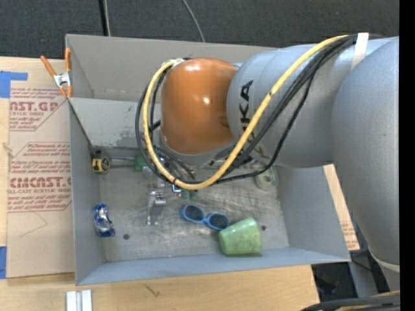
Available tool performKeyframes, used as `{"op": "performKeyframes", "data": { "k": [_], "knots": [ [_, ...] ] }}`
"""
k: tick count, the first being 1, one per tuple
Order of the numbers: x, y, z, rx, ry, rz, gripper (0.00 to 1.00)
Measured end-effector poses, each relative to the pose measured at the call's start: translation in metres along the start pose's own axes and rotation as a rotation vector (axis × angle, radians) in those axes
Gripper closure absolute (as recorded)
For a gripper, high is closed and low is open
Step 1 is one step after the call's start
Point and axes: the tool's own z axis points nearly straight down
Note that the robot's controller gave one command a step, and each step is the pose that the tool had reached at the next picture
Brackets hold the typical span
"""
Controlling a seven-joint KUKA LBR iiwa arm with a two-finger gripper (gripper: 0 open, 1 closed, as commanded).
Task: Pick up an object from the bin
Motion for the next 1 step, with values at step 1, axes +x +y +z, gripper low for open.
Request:
{"op": "performKeyframes", "data": {
  "k": [1],
  "knots": [
    [0.0188,-0.0783,0.1195,0.003,0.009,-0.152,0.00]
  ]
}}
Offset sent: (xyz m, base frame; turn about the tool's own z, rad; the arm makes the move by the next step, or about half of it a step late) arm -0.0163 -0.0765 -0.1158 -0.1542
